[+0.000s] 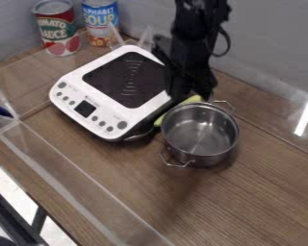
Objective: Put silver pot on the white and black stove top
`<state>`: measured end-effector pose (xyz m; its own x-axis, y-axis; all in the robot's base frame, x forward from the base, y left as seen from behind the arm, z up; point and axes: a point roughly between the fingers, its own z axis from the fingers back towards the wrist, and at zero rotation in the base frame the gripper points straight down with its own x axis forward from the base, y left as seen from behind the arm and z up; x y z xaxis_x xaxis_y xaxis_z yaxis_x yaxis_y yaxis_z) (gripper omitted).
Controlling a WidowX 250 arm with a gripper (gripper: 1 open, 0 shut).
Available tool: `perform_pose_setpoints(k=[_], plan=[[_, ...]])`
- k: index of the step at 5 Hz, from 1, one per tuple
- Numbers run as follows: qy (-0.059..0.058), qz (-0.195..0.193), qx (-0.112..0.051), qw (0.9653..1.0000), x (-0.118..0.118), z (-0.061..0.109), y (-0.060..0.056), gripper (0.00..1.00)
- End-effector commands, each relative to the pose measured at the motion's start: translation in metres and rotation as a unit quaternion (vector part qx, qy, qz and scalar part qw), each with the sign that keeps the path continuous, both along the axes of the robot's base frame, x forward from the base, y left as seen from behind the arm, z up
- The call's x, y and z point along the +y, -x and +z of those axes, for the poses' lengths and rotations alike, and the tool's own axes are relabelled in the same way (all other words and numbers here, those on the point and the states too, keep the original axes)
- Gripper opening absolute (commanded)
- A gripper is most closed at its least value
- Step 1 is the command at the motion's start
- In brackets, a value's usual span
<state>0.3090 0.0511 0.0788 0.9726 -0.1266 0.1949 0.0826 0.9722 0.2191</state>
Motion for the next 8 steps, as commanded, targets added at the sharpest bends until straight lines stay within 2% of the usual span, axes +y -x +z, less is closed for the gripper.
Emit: perform_pose_setpoints(k=[1, 2, 4, 5, 6, 7, 8], plan=[[-0.009, -0.027, -0.034, 0.999, 0.003, 0.008, -0.006, 1.0], [-0.007, -0.053, -0.038, 0.9979, 0.0, -0.002, -0.01, 1.0], [-0.01, -0.054, -0.041, 0.9977, -0.019, -0.033, -0.007, 1.0], [-0.011, -0.073, -0.042, 0.9964, -0.018, -0.04, -0.001, 1.0], [-0.018, -0.097, -0.037, 0.9945, -0.013, -0.032, 0.005, 0.0], [-0.022, -0.118, -0.033, 0.9922, -0.009, -0.026, 0.011, 0.0], [-0.039, -0.161, -0.039, 0.9853, -0.011, -0.012, 0.003, 0.0]])
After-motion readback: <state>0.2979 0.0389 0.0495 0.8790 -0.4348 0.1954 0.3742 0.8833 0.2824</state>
